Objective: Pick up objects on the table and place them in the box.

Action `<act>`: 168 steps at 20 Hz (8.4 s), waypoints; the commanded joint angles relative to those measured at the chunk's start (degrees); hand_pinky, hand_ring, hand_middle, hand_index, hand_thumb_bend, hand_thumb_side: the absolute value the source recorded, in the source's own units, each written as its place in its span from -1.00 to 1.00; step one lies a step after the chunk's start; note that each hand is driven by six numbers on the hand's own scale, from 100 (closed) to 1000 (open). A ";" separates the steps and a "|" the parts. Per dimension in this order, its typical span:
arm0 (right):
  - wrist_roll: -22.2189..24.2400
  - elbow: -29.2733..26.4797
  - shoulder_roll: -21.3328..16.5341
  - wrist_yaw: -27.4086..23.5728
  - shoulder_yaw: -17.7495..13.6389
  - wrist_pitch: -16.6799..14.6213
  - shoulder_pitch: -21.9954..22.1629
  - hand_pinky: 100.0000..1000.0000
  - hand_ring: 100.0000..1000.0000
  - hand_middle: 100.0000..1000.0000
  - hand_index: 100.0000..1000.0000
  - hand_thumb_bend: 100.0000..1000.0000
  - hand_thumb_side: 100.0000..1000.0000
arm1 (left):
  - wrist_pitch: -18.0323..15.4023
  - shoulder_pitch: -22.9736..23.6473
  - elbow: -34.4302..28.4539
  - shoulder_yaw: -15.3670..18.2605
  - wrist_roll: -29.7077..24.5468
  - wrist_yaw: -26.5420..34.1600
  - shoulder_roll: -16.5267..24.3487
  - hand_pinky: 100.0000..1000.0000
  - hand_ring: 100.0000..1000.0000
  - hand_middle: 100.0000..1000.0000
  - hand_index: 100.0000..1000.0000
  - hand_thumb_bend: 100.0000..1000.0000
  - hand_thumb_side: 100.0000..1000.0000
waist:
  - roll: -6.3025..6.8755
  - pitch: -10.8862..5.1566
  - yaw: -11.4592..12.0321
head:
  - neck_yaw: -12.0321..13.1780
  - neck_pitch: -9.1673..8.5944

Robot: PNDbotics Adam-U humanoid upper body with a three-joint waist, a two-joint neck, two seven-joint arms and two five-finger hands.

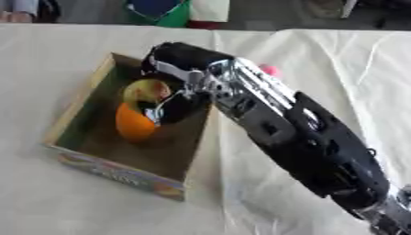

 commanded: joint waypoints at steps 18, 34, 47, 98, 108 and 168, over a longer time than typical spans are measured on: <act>4.64 -2.85 -0.17 2.19 -3.52 -3.68 -1.24 0.48 0.66 0.58 0.95 -1.00 0.57 | 0.25 -0.39 -0.96 0.02 -0.14 0.18 0.56 -0.17 0.16 0.14 0.44 -1.00 0.99 | 0.54 -1.19 -0.28 | 0.05 -0.57; -0.24 -7.49 -16.66 -3.60 -17.09 2.12 0.25 0.46 0.61 0.54 0.93 -1.00 -0.16 | 0.49 0.09 -0.96 0.32 0.20 -0.27 0.82 -0.18 0.16 0.13 0.43 -1.00 0.99 | 0.69 -0.84 -1.18 | 1.92 -0.92; -2.27 2.69 -22.11 -3.41 -19.67 3.10 2.77 0.46 0.62 0.55 0.93 -1.00 -0.12 | 0.40 0.36 -0.96 0.22 0.17 -0.51 0.79 -0.18 0.16 0.13 0.43 -1.00 0.98 | 1.84 0.06 -0.71 | 1.92 1.39; -2.28 18.56 -20.67 -4.15 -17.76 1.48 8.38 0.44 0.66 0.57 0.93 -1.00 0.57 | 1.24 0.31 -0.96 -0.28 -0.62 -0.55 -0.31 -0.18 0.15 0.13 0.43 -1.00 1.00 | 1.51 1.83 -0.25 | 2.09 -1.51; -2.33 18.39 -20.22 -3.25 -17.13 -0.21 8.32 0.43 0.64 0.51 0.70 -1.00 0.30 | 1.33 0.20 -0.96 -0.34 -0.68 -0.40 -0.42 -0.18 0.15 0.13 0.43 -1.00 1.00 | 1.43 1.79 -0.13 | 2.18 -1.59; -6.21 -8.79 -13.21 -10.53 -11.71 1.04 -3.40 0.21 0.10 -0.35 -0.01 -1.00 -0.34 | 1.58 -0.18 -0.96 -0.04 -0.03 0.49 0.18 -0.17 0.16 0.14 0.42 -1.00 0.96 | 0.89 -1.19 -0.59 | 1.34 0.53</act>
